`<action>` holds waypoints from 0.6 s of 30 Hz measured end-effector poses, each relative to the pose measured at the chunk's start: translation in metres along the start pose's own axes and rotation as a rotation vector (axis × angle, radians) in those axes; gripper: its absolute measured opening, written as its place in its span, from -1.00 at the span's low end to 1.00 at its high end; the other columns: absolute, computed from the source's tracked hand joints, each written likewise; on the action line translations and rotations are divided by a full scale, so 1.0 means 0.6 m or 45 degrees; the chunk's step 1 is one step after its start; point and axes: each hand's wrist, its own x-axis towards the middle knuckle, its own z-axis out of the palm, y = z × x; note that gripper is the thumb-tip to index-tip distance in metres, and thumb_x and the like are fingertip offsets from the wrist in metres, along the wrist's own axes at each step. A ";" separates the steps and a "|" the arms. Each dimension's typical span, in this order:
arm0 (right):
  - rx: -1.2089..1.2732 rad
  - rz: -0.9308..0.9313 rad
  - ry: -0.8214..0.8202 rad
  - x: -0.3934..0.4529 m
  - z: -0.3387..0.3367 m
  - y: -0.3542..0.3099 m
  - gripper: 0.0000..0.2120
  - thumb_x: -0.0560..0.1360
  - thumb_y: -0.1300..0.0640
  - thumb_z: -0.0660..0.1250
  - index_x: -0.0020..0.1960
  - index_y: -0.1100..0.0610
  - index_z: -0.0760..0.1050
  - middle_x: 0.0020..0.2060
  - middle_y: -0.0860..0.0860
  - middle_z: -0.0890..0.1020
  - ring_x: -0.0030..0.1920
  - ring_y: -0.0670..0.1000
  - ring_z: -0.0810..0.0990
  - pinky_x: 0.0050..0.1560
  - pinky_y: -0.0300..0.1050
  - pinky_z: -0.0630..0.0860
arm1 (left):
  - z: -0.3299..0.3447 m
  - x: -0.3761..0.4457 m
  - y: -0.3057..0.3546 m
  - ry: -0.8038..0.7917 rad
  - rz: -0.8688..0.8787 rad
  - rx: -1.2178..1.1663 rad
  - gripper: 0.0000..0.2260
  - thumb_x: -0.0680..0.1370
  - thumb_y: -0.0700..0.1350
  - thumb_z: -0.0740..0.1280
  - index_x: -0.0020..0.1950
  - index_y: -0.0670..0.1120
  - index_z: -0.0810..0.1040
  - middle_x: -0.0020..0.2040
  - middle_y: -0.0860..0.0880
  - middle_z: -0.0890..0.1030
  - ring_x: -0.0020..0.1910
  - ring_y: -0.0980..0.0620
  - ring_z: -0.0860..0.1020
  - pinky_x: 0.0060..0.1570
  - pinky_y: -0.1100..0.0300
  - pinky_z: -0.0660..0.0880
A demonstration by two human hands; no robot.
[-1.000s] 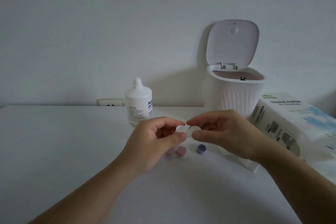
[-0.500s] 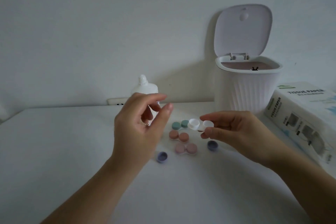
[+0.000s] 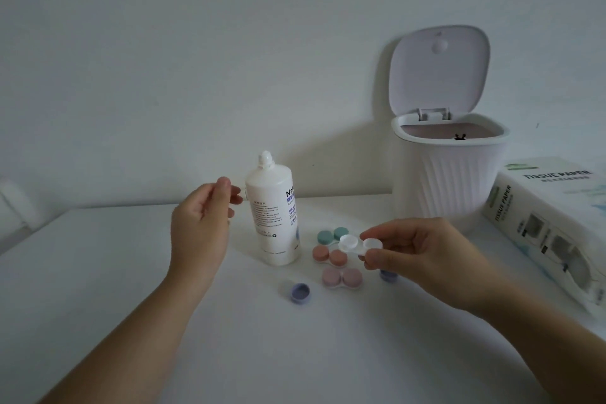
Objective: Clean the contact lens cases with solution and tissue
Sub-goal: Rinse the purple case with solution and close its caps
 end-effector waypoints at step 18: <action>-0.020 0.006 0.022 0.003 0.003 0.004 -0.72 0.36 0.03 0.53 0.07 -0.03 0.68 -0.20 -0.02 0.77 -0.16 0.09 0.73 0.01 -0.07 0.64 | 0.026 -0.026 -0.008 -0.495 0.079 -0.025 -0.42 0.20 0.08 0.62 0.20 0.20 0.58 0.11 0.19 0.71 0.09 0.16 0.68 0.10 0.17 0.60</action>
